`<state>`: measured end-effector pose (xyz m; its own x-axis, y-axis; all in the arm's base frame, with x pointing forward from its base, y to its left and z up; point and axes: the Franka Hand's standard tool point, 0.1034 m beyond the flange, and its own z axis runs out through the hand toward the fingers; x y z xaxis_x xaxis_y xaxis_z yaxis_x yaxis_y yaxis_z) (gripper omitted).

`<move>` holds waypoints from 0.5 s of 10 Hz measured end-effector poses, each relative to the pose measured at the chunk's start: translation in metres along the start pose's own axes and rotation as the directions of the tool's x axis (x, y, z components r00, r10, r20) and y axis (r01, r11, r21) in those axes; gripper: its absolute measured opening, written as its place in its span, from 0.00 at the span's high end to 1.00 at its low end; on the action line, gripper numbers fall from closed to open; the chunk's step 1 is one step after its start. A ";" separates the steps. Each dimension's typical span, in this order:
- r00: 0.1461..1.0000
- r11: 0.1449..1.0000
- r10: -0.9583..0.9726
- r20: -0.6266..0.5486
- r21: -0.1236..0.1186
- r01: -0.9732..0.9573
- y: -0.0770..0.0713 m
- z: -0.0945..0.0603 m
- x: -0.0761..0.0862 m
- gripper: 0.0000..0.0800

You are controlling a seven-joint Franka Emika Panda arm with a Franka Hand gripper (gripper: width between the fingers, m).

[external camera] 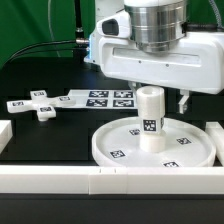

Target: Assemble round table

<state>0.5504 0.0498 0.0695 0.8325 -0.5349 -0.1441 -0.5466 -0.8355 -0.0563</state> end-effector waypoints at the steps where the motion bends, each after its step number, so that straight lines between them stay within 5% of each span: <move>1: 0.998 0.998 -0.067 0.000 -0.001 0.067 0.000 0.001 0.000 0.20; 5: 0.886 0.886 -0.464 0.001 -0.002 0.464 0.004 -0.001 0.004 0.19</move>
Offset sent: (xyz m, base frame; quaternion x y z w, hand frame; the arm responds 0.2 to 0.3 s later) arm 0.0000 0.0000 0.0000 0.0000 0.0000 -0.1296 0.9916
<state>0.5520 0.0443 0.0692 0.9910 -0.0861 -0.1028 -0.0977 -0.9886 -0.1143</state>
